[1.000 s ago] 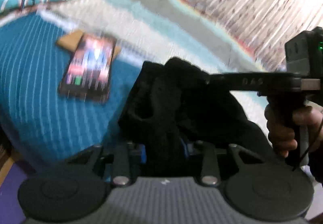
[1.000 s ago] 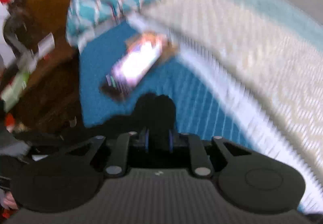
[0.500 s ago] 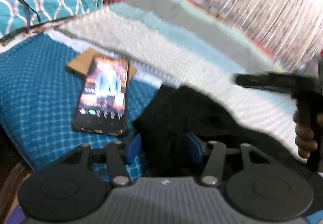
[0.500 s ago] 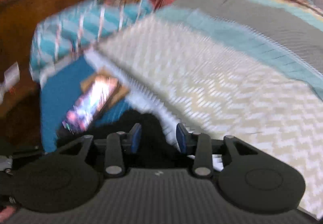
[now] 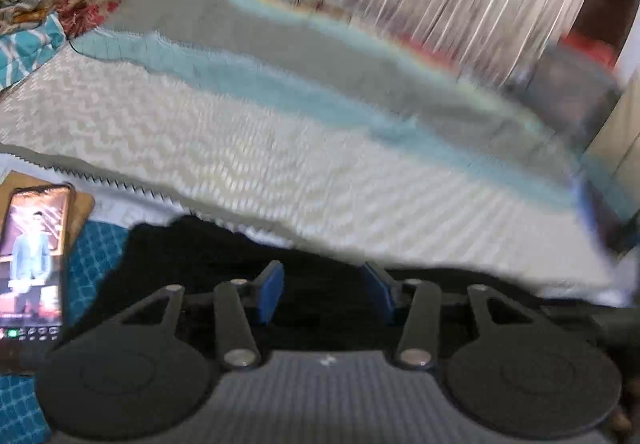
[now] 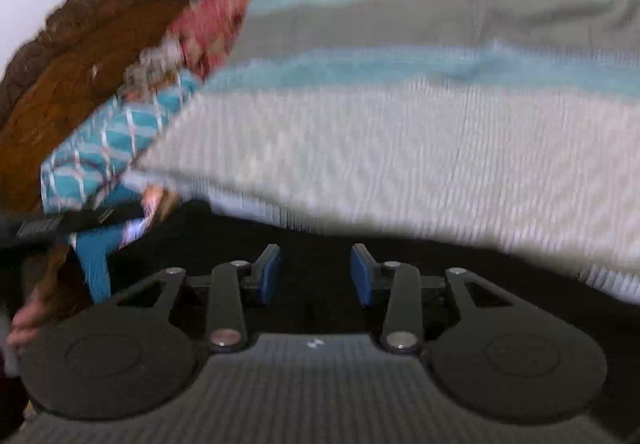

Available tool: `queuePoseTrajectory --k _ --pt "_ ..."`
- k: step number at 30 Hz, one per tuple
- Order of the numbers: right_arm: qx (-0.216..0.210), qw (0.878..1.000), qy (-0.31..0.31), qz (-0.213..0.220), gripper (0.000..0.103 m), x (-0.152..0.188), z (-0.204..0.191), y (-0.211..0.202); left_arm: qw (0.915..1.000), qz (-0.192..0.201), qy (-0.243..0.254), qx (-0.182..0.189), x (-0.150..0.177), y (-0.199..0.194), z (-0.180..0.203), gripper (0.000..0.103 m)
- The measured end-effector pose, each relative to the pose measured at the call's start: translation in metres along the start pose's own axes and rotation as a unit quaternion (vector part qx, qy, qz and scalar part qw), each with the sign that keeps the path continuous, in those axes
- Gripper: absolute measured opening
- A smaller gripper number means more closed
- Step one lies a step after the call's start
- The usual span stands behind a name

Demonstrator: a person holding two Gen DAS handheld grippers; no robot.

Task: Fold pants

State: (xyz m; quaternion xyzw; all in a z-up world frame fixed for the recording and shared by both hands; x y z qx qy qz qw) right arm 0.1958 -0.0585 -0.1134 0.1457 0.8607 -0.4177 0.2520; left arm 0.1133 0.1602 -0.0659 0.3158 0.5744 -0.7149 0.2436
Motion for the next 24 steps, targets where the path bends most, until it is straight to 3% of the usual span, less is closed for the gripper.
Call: queuePoseTrajectory --k 2,4,7,10,14,16,20,24 --pt "0.013 0.997 0.018 -0.078 0.042 0.027 0.005 0.024 0.9963 -0.058 0.007 -0.062 0.009 0.032 -0.004 0.041" --pt "-0.028 0.984 0.035 -0.172 0.043 0.066 -0.001 0.039 0.9938 -0.083 -0.008 -0.073 0.019 0.050 -0.014 0.040" --pt "-0.037 0.987 -0.072 -0.138 0.042 0.089 -0.029 0.018 0.9944 -0.074 -0.019 -0.072 0.019 0.043 -0.014 0.040" --pt "-0.081 0.990 -0.024 -0.114 0.042 0.076 -0.020 -0.008 0.9946 -0.065 -0.031 -0.074 0.016 0.021 -0.010 0.045" --pt "-0.037 0.999 -0.018 -0.018 0.042 0.050 0.013 -0.062 0.9980 -0.018 -0.045 -0.040 0.006 -0.017 0.009 0.046" --pt "-0.004 1.000 -0.023 0.013 0.042 0.046 0.031 -0.085 0.9991 -0.019 -0.036 -0.014 0.006 -0.017 0.028 0.046" --pt "0.057 0.994 -0.092 0.011 0.042 0.058 0.046 -0.100 0.9978 -0.058 0.011 0.031 0.017 0.007 0.079 0.046" --pt "0.057 0.986 -0.159 -0.013 0.042 0.082 0.039 -0.093 0.9926 -0.106 0.028 0.053 0.036 0.031 0.110 0.046"
Point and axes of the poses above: each gripper's, at about its wrist camera, not at the fingertips, and y roughly the way its jaws point, z to its right, x to its underside, the point moved 5 cm from there along y, roughly the way its jaws point, and after that the axes turned 11 degrees about y, right-handed, at the moved point
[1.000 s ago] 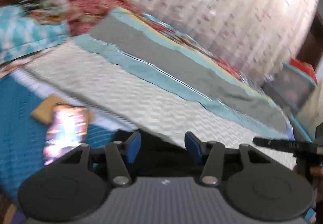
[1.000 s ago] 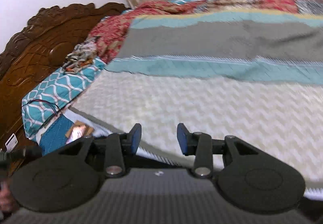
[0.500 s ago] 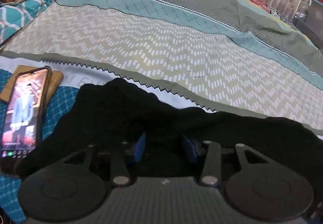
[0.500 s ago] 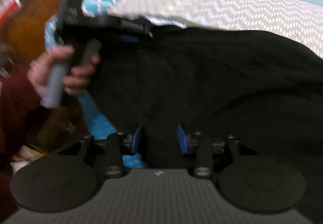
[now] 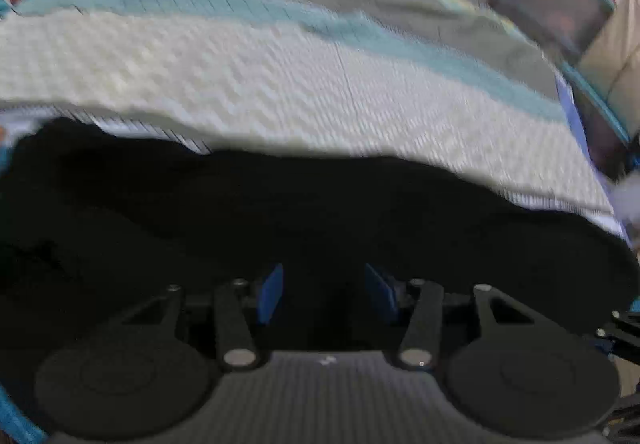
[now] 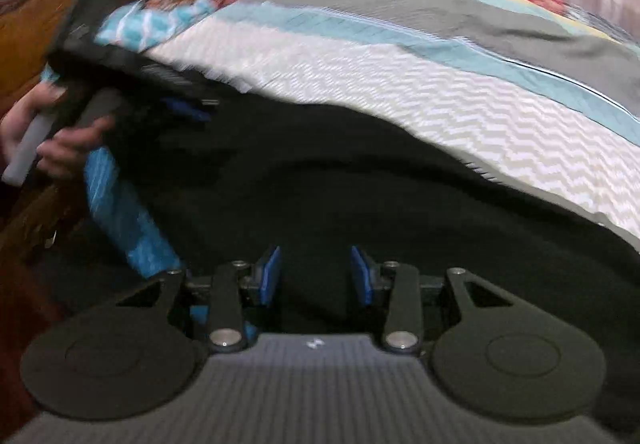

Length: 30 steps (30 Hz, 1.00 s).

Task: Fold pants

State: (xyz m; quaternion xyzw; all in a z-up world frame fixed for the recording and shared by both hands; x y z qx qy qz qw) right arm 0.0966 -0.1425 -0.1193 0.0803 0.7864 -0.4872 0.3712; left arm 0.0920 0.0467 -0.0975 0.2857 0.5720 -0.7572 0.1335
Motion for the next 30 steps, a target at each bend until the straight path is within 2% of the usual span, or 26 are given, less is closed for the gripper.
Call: queuePoseTrajectory --k 2,5,7,8,9,13,16,18,20,22,25,27,30 --pt "0.000 1.000 -0.021 -0.008 0.042 0.007 -0.001 0.006 0.9997 -0.024 0.005 -0.008 0.008 0.013 0.005 0.046" --pt "0.023 0.998 -0.050 -0.017 0.045 0.019 -0.005 0.024 0.9988 -0.025 0.032 -0.028 0.010 0.016 0.009 0.047" --pt "0.044 0.996 -0.077 -0.015 0.045 0.022 -0.004 0.031 0.9986 -0.030 0.031 -0.031 0.009 0.016 0.012 0.047" --pt "0.046 0.995 -0.083 -0.014 0.037 0.022 -0.006 0.030 0.9986 -0.032 0.026 -0.031 0.008 0.015 0.011 0.047" --pt "0.043 0.995 -0.084 -0.014 0.009 0.020 -0.004 0.030 0.9987 -0.034 0.021 -0.031 0.007 0.014 0.010 0.047" --pt "0.017 0.999 -0.050 -0.007 0.005 0.013 -0.001 0.012 0.9995 -0.021 0.006 -0.023 0.002 0.000 0.011 0.047" --pt "-0.014 0.999 -0.041 0.001 0.005 0.009 -0.003 -0.016 0.9995 -0.007 0.014 -0.029 -0.001 -0.007 0.013 0.047" --pt "-0.029 0.999 -0.027 -0.009 0.005 0.015 -0.001 -0.023 0.9992 -0.019 0.014 -0.034 0.002 0.000 0.013 0.047" --pt "-0.026 0.999 0.001 -0.028 0.006 0.028 0.006 -0.013 0.9982 -0.040 0.009 -0.044 0.008 0.011 0.011 0.047" --pt "-0.007 0.999 0.026 -0.034 0.008 0.037 0.014 0.003 0.9977 -0.040 0.019 -0.051 0.010 0.011 0.013 0.047" --pt "-0.028 0.997 0.071 -0.015 0.018 0.035 0.021 -0.003 0.9983 -0.031 0.024 -0.043 0.009 -0.001 0.019 0.048" --pt "-0.038 0.994 0.098 0.020 0.038 0.030 0.032 -0.025 0.9990 -0.014 0.025 -0.033 0.005 -0.011 0.024 0.048" --pt "-0.007 0.987 0.146 0.060 0.039 0.031 0.065 -0.056 0.9992 0.011 0.039 -0.006 0.000 -0.021 0.043 0.050"
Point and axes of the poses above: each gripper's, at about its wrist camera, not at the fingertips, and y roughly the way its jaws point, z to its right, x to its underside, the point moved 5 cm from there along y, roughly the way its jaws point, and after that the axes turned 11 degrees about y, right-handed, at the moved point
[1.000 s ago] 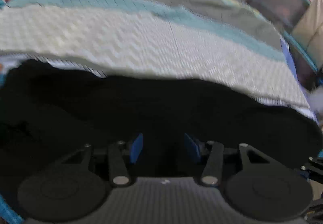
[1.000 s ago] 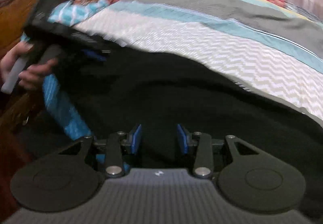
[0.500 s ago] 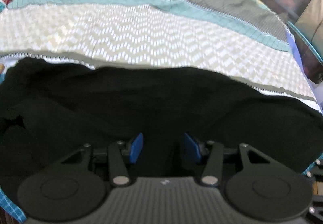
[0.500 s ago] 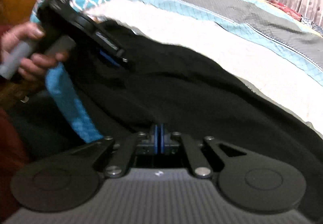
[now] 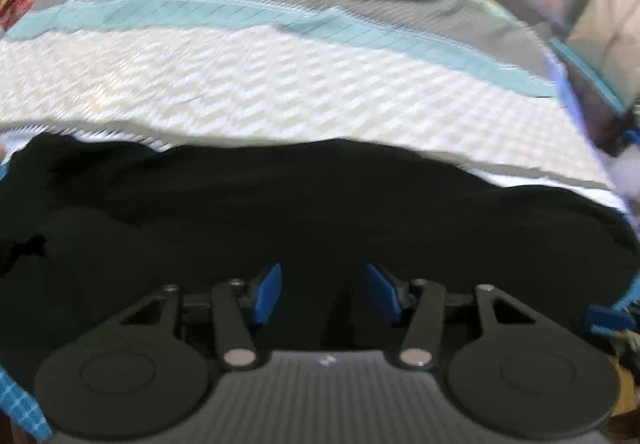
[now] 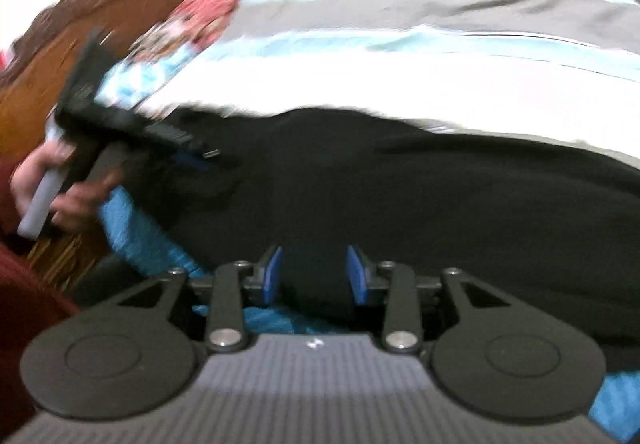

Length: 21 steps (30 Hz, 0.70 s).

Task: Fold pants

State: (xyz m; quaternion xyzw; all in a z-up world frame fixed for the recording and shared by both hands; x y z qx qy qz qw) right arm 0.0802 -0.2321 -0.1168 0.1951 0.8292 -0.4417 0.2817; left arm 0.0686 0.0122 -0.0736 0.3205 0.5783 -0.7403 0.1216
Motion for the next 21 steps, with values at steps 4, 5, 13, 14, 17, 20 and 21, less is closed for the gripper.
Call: queuePoseTrajectory --k 4,5,13,14,17,20,21 --pt "0.060 0.994 0.079 0.046 0.039 0.003 0.049 -0.038 0.9984 0.000 0.037 0.043 -0.002 0.007 0.035 0.050" --pt "0.074 0.991 0.097 0.055 0.039 0.009 0.058 -0.046 0.9976 -0.006 0.048 0.050 0.000 0.011 0.041 0.050" --pt "0.108 0.960 0.235 0.104 0.040 0.021 0.109 -0.070 0.9947 -0.059 0.061 0.058 0.018 0.039 0.061 0.051" --pt "0.109 0.954 0.257 0.108 0.040 0.024 0.116 -0.070 0.9947 -0.059 0.061 0.058 0.017 0.039 0.061 0.051" --pt "0.109 0.938 0.309 0.114 0.040 0.026 0.123 -0.065 0.9948 -0.062 0.058 0.057 0.019 0.040 0.059 0.051" --pt "0.081 0.915 0.375 0.125 0.040 0.033 0.139 -0.067 0.9947 -0.062 0.061 0.054 0.019 0.040 0.060 0.052" --pt "0.069 0.905 0.398 0.133 0.040 0.034 0.144 -0.067 0.9947 -0.063 0.061 0.054 0.019 0.041 0.060 0.052"
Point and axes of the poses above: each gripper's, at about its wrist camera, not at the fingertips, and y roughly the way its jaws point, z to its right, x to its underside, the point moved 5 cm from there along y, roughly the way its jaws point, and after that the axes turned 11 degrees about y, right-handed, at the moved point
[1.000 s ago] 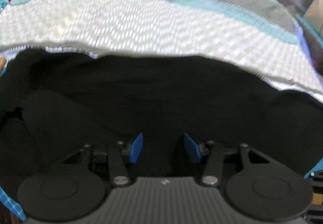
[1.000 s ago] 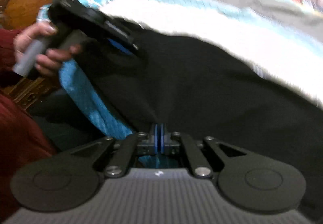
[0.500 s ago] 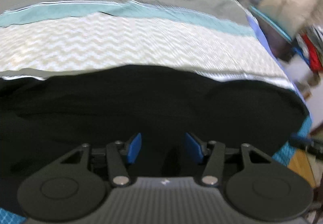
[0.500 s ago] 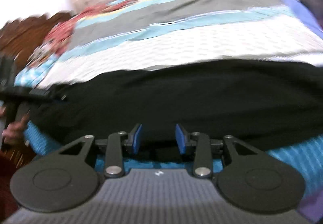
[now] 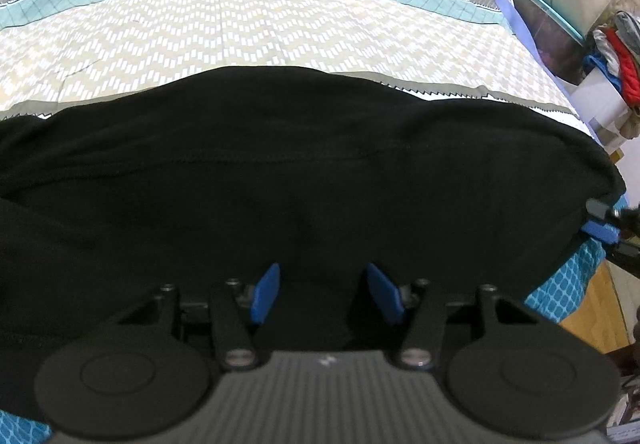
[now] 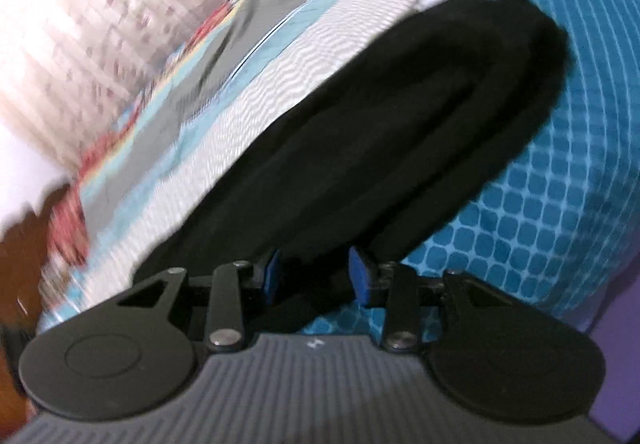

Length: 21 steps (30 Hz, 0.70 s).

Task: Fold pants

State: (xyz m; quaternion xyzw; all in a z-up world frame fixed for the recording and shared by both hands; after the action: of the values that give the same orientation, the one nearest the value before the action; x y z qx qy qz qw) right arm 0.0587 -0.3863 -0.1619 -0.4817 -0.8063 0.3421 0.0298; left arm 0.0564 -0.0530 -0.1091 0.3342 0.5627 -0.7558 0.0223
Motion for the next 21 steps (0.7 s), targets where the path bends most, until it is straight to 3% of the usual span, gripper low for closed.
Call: queuePoseTrajectory --k 3,4,5,11,16,19,21 --pt "-0.014 0.998 0.052 0.013 0.036 -0.007 0.005 0.002 1.0000 -0.001 0.002 -0.001 0.002 -0.002 -0.001 0.052" --pt "-0.016 0.998 0.063 0.019 0.029 -0.009 0.006 0.001 1.0000 -0.001 0.003 -0.002 0.002 -0.002 -0.001 0.052" --pt "-0.012 0.997 0.072 0.023 0.005 -0.011 0.006 0.001 1.0000 -0.001 0.004 -0.003 0.002 -0.002 -0.001 0.052" --pt "-0.004 0.995 0.032 0.095 0.005 -0.005 -0.008 -0.037 0.9999 -0.006 0.010 -0.007 0.000 0.000 0.003 0.053" --pt "0.051 0.996 0.044 0.066 0.005 0.023 0.015 -0.030 0.9996 -0.008 0.026 -0.012 -0.002 0.004 0.010 0.058" --pt "0.021 0.994 0.071 0.079 0.015 0.022 0.023 -0.048 0.9996 -0.009 0.026 -0.010 -0.002 0.003 0.010 0.058" --pt "0.024 0.991 0.062 0.114 0.027 0.014 0.024 -0.064 0.9997 -0.008 0.023 -0.008 -0.003 0.002 0.010 0.058"
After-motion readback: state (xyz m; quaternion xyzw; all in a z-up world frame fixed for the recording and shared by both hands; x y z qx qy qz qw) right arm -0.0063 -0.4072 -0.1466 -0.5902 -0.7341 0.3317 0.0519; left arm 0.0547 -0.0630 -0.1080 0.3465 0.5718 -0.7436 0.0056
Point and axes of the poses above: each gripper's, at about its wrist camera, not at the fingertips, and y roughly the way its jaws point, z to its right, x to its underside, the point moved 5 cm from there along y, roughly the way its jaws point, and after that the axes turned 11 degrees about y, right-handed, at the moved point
